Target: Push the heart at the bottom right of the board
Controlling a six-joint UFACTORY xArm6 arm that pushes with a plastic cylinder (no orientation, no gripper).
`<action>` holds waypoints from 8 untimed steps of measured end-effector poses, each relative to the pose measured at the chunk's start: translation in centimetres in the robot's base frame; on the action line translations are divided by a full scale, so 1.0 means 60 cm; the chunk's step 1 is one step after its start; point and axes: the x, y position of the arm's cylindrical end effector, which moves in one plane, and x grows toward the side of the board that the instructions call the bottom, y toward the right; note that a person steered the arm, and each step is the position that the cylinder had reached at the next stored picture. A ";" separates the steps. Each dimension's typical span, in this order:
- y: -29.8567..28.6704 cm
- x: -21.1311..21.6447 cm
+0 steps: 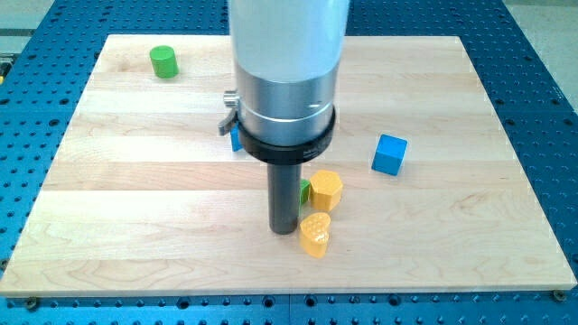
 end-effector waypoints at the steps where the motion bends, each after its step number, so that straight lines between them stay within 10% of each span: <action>1: 0.048 0.061; 4: 0.064 0.048; 5: 0.231 0.039; 8: 0.319 -0.035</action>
